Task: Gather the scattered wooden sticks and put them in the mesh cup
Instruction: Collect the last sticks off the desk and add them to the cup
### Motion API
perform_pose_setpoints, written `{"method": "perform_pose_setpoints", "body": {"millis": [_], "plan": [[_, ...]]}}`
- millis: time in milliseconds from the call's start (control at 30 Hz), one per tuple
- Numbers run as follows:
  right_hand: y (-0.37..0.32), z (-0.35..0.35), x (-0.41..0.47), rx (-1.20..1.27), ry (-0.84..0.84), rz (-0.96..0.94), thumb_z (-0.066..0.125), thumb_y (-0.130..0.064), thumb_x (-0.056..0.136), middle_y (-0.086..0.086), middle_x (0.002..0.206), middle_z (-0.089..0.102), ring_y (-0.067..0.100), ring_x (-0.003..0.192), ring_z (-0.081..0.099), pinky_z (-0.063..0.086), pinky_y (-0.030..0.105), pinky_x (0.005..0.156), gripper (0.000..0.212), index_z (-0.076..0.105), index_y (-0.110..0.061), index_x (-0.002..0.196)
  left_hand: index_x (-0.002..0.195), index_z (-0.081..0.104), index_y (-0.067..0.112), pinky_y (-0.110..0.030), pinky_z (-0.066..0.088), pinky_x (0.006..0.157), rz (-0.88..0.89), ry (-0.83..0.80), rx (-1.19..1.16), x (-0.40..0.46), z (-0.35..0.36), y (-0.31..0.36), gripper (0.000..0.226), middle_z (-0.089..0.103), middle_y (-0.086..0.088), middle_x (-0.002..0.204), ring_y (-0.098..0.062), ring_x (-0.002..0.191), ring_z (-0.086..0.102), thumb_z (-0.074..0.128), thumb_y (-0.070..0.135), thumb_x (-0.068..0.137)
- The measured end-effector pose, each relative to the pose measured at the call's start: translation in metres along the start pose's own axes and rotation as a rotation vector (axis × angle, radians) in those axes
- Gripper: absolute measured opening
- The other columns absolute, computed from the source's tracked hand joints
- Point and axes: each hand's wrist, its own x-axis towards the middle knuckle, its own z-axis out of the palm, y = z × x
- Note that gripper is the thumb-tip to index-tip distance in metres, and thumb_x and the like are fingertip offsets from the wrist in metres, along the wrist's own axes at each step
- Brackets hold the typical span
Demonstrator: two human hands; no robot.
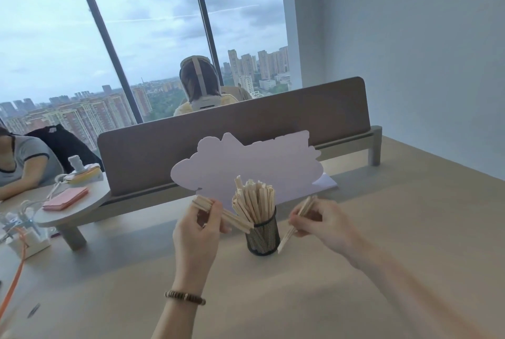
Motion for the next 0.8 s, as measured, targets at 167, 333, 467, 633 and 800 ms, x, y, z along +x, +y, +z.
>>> {"method": "perform_pose_setpoints", "body": {"millis": [167,333,467,633,800], "plan": [[-0.026,0.003,0.046,-0.064,0.176,-0.133,0.076,-0.013,0.085,0.007,0.079,0.077,0.018,0.069,0.076,0.061,0.027,0.067,0.019,0.059,-0.006,0.088,0.077,0.064,0.021,-0.054,0.057,0.071,0.027,0.015,0.021,0.032,0.026,0.0,0.014,0.067,0.003,0.055,-0.025,0.06,0.069,0.064,0.02,0.091],[-0.019,0.014,0.073,-0.297,0.182,-0.152,0.073,-0.027,0.089,0.001,0.077,0.072,0.002,0.062,0.07,0.052,0.016,0.06,0.024,0.058,-0.008,0.086,0.066,0.051,0.002,-0.038,0.052,0.055,0.045,-0.041,0.189,0.039,0.048,-0.027,0.033,0.058,-0.011,0.055,-0.024,0.051,0.056,0.064,0.022,0.089],[0.001,0.022,0.081,-0.541,0.126,-0.178,0.073,-0.031,0.087,-0.004,0.074,0.064,0.005,0.07,0.062,0.046,0.016,0.061,0.023,0.058,-0.016,0.082,0.068,0.049,0.015,-0.019,0.035,0.056,0.11,-0.018,0.315,0.036,0.059,-0.045,0.029,0.052,-0.002,0.067,-0.01,0.061,0.048,0.067,0.026,0.088],[0.019,0.029,0.088,-0.549,0.127,-0.181,0.077,-0.032,0.084,-0.002,0.083,0.065,0.016,0.079,0.064,0.05,0.029,0.068,0.029,0.055,-0.015,0.092,0.143,0.034,0.024,0.0,0.037,0.068,0.054,-0.021,0.296,0.033,0.059,-0.05,0.069,0.05,0.002,0.11,0.011,0.086,0.052,0.072,0.023,0.085],[0.023,0.032,0.089,-0.544,0.1,-0.248,0.07,-0.039,0.088,-0.005,0.12,0.055,0.011,0.101,0.059,0.053,0.036,0.09,0.068,0.035,-0.022,0.144,0.153,0.021,0.022,-0.027,0.043,0.093,0.095,-0.094,0.322,0.031,0.06,-0.054,0.084,0.039,0.017,0.139,-0.013,0.126,0.048,0.072,0.022,0.086]]}}
